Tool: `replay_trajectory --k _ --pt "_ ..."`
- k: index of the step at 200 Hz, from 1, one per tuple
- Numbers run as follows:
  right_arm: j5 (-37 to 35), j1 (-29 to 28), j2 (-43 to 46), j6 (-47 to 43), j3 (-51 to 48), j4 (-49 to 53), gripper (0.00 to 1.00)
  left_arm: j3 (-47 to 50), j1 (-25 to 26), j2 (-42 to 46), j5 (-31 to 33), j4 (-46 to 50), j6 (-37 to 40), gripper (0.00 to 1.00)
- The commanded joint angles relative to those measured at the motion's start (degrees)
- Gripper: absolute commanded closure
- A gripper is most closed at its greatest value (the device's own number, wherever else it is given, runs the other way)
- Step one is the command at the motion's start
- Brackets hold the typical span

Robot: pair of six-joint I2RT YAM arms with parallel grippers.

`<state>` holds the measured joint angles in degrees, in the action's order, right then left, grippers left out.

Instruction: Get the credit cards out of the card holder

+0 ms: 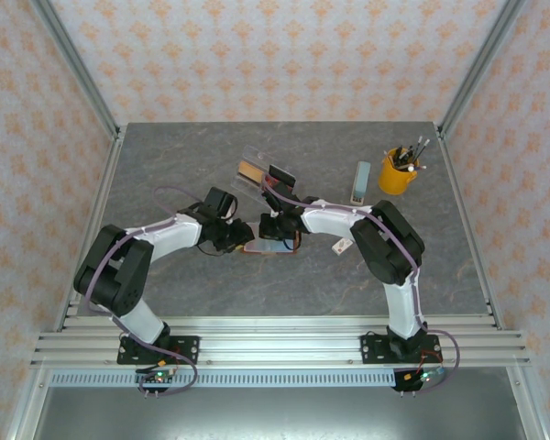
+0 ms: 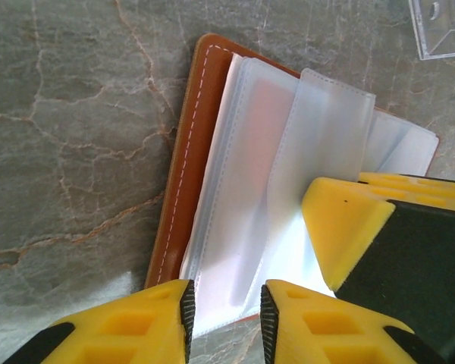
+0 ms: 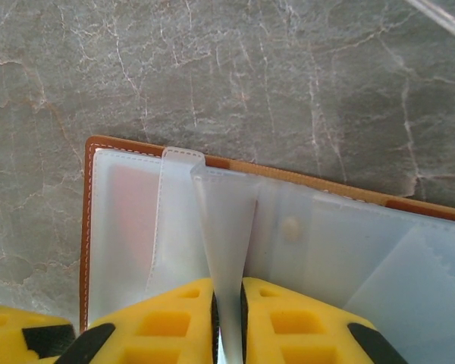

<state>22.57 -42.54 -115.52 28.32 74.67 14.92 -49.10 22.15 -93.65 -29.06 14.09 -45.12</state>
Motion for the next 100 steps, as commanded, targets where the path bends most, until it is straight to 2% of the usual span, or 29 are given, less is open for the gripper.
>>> replay_trajectory --k 1,35,100 --pt "0.8 -0.1 -1.1 -0.2 -2.0 2.6 0.83 -1.4 0.4 -1.0 1.9 1.6 0.8 0.66" --pt "0.9 -0.1 -1.2 -0.3 -2.1 2.6 0.83 -1.6 0.4 -1.3 1.5 1.3 0.8 0.65" --pt "1.0 -0.1 -1.2 -0.5 -2.2 2.6 0.83 -2.5 0.4 -0.1 1.3 2.4 1.9 0.74"
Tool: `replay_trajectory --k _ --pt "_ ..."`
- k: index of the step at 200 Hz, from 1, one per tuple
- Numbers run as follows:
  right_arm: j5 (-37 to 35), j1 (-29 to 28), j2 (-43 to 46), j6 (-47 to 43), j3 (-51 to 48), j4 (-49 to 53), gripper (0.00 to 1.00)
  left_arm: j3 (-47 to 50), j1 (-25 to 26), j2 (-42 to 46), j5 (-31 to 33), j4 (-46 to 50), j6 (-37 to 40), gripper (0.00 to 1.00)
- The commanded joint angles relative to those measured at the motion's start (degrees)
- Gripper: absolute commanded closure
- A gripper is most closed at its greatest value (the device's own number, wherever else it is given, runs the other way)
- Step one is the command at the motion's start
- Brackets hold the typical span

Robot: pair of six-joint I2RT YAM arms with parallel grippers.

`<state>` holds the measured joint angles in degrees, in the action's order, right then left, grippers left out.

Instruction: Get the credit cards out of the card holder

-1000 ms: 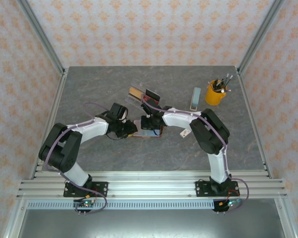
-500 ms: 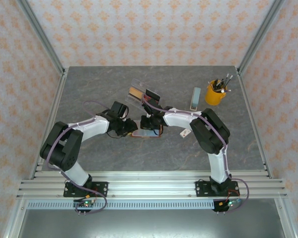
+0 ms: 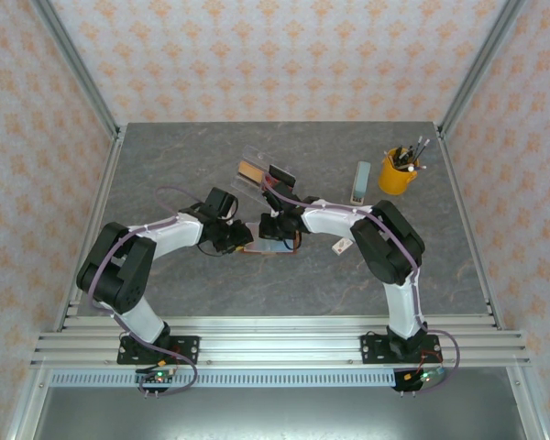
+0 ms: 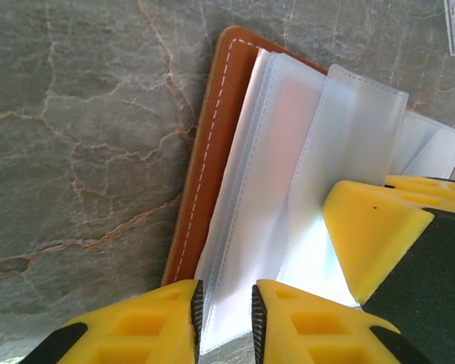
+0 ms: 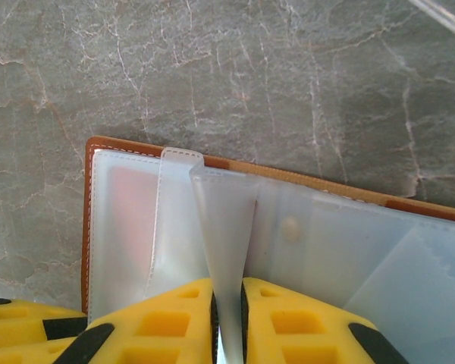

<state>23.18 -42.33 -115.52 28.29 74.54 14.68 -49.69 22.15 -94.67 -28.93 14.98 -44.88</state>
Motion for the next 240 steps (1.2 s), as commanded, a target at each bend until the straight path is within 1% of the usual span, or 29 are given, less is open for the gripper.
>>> replay_trajectory --k 1,35,45,63,92,108,123,140,163,175,185,198,229,240 --pt "0.4 -0.3 -1.2 -0.5 -2.0 2.8 0.83 -1.9 0.4 0.9 1.2 1.5 1.7 0.75" --pt "0.8 -0.2 -1.0 -0.5 -2.1 2.6 0.83 -1.7 0.4 1.1 -0.5 0.3 1.8 0.80" --pt "1.1 -0.2 -0.9 -0.6 -2.1 2.3 0.83 -1.6 0.4 1.2 -0.9 -0.1 1.9 0.83" --pt "1.7 -0.1 -0.8 -0.5 -2.2 1.8 0.83 -1.4 0.4 1.4 -1.6 -0.7 2.0 0.85" --pt "3.1 0.0 -0.3 -0.4 -2.3 0.8 0.83 -1.2 0.3 1.3 -1.6 -0.9 2.3 0.88" --pt "3.8 0.1 -0.1 -0.2 -2.3 0.4 0.83 -1.2 0.3 1.6 -1.2 -0.5 2.7 0.92" --pt "4.2 0.3 0.7 -0.1 -2.4 0.0 0.80 -1.6 0.3 2.0 0.1 0.9 3.7 0.95" --pt "5.0 0.4 2.3 0.2 -2.4 -0.5 0.75 -2.1 0.3 2.7 1.9 3.1 5.1 1.00" --pt "6.3 0.6 5.0 0.8 -2.6 -1.3 0.67 -2.8 0.1 3.7 4.1 6.0 6.9 1.00" --pt "7.8 0.8 6.0 0.9 -2.9 -2.1 0.67 -3.1 0.0 4.3 5.2 7.2 7.7 1.00" --pt "8.0 1.2 6.8 1.4 -3.4 -2.8 0.64 -3.2 -0.2 4.6 5.5 7.7 8.1 1.00" --pt "8.2 1.9 7.5 1.9 -4.4 -3.6 0.64 -3.3 -0.4 4.9 5.5 7.9 8.4 1.00" --pt "7.4 3.2 8.7 2.5 -6.4 -4.1 0.60 -3.7 -0.4 5.2 5.7 8.6 8.9 1.00" --pt "6.0 3.3 8.5 2.4 -6.5 -2.6 0.60 -3.9 -0.4 5.2 5.9 9.0 9.2 1.00"
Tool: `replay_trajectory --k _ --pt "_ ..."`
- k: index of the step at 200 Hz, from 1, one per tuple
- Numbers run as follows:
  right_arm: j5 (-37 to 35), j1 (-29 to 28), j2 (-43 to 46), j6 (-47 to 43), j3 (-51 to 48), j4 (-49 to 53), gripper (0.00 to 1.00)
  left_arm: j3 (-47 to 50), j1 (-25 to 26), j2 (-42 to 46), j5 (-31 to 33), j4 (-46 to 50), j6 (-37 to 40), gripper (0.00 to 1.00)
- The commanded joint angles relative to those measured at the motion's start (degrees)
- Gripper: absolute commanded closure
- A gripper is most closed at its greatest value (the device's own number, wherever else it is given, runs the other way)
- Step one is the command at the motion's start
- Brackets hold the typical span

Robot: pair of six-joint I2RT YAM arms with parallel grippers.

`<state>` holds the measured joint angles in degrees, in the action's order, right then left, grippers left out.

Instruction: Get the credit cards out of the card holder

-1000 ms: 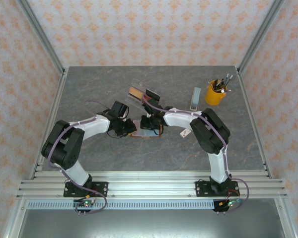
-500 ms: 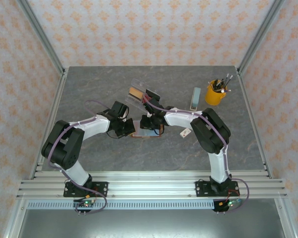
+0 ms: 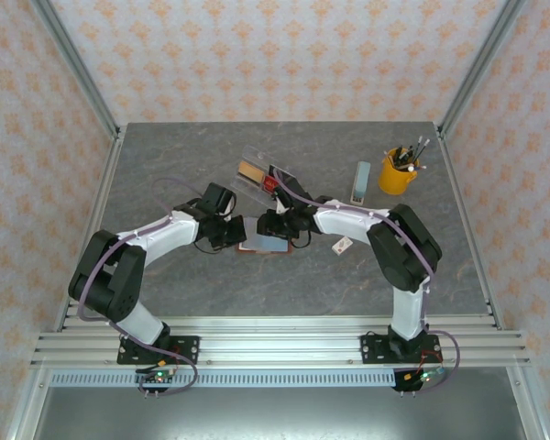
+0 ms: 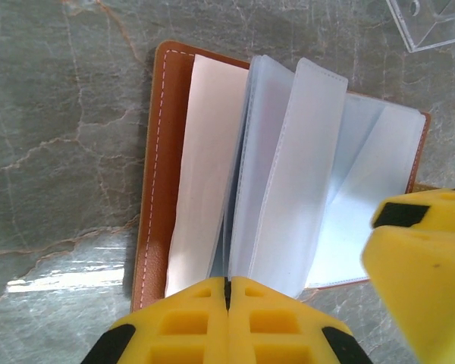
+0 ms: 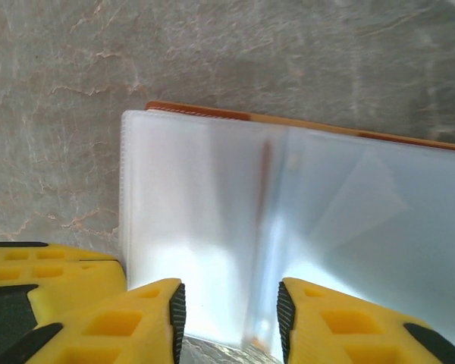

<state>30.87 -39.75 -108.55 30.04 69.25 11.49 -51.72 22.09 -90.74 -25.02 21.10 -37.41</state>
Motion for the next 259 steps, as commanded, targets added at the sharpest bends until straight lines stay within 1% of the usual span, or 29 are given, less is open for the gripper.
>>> replay_trajectory --k 1,12,31,64,81,141,165,174,178,200,212,226,236,243,247,259 --pt "-1.9 0.8 1.5 0.6 -1.2 0.8 0.60 -1.9 -0.4 1.3 2.0 2.9 1.8 1.00" --pt "-4.0 0.8 0.8 0.4 -0.9 2.9 0.60 -2.2 -0.4 1.3 2.6 3.5 1.9 1.00" --pt "-5.6 0.9 -0.6 0.0 -0.4 5.3 0.60 -2.5 -0.4 1.5 2.7 4.1 2.2 1.00" --pt "-5.6 0.9 -3.2 -0.4 0.8 7.0 0.61 -2.7 -0.4 1.1 0.1 3.2 2.6 0.87" --pt "-5.4 0.9 -4.3 -0.4 1.3 7.2 0.61 -3.0 -0.4 1.0 -0.7 3.1 3.1 0.84" --pt "-4.7 0.9 -5.0 -0.9 1.6 7.2 0.61 -3.9 -0.4 1.4 -1.1 3.4 6.4 0.81" --pt "-4.5 0.9 -5.2 -0.9 1.5 7.2 0.61 -4.5 -0.4 1.2 -1.0 3.5 6.5 0.79" --pt "-4.5 0.9 -5.3 -0.9 1.5 7.1 0.61 -4.6 -0.4 1.1 -1.2 3.4 6.5 0.79" --pt "-4.4 0.9 -5.3 -0.9 1.5 7.2 0.61 -4.6 -0.4 1.0 -1.4 3.2 7.9 0.78" --pt "-4.1 0.9 -5.4 -0.9 1.6 7.2 0.62 -5.1 -0.4 0.6 -2.6 2.7 8.1 0.79" --pt "-4.1 0.9 -5.5 -0.9 1.6 7.3 0.62 -5.5 -0.4 0.3 -1.5 3.3 8.1 0.80" --pt "-4.0 0.9 -5.5 -1.0 1.7 7.3 0.62 -6.2 -0.3 -0.3 1.7 5.3 7.3 0.79" --pt "-3.9 0.9 -5.7 -1.0 1.7 7.2 0.62 -6.7 -0.4 -1.1 3.6 6.7 7.1 0.76" --pt "-3.9 0.9 -5.8 -1.0 1.8 7.3 0.62 -6.8 -0.4 -1.5 4.1 6.8 7.1 0.71" --pt "-3.9 0.9 -5.9 -0.9 1.8 7.3 0.62 -6.7 -0.4 -1.7 4.2 6.7 5.5 0.69" --pt "-3.7 0.9 -5.9 -0.9 1.8 7.4 0.62 -6.4 -0.4 -2.3 3.2 5.6 4.9 0.63"
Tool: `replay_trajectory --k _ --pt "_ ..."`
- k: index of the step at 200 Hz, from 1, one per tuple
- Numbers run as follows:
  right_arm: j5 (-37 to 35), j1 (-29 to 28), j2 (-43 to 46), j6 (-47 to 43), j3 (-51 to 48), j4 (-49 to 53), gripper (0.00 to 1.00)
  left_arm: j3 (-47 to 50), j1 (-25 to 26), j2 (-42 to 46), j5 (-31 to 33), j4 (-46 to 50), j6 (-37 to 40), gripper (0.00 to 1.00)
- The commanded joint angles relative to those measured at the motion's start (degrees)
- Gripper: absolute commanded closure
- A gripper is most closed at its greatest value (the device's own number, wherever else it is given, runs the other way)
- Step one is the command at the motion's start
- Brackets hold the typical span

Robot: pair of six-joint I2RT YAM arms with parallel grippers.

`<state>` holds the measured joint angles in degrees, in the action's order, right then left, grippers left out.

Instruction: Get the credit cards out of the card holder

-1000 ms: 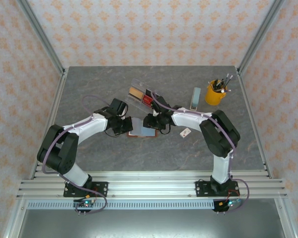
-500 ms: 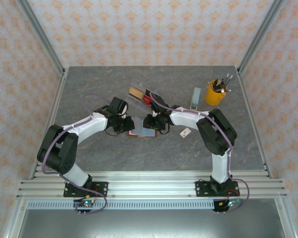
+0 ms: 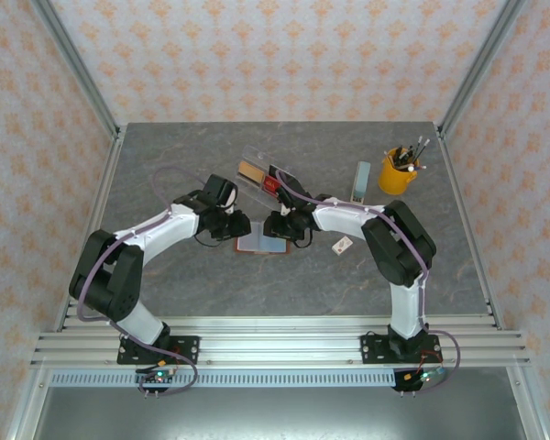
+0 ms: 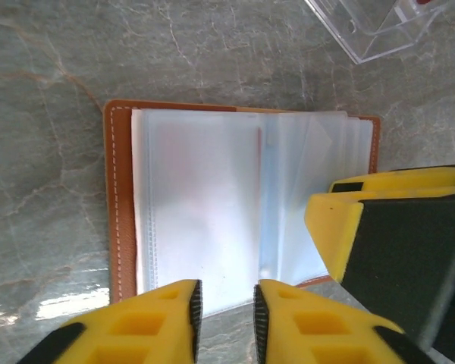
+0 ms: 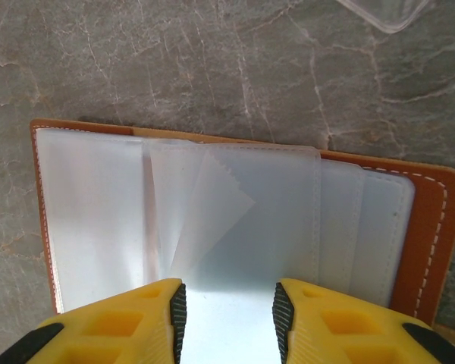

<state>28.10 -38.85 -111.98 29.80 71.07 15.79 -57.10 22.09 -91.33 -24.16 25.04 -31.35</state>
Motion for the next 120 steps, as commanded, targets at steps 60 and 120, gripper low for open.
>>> replay_trajectory --k 60,120 --pt "-0.3 0.0 -2.9 -0.7 0.3 3.0 0.62 -1.2 -0.4 -4.5 1.5 0.3 -2.5 0.53" --pt "-0.3 0.0 -3.0 -0.9 0.2 3.2 0.62 -1.6 -0.4 -6.8 -0.2 -1.0 -3.0 0.56"
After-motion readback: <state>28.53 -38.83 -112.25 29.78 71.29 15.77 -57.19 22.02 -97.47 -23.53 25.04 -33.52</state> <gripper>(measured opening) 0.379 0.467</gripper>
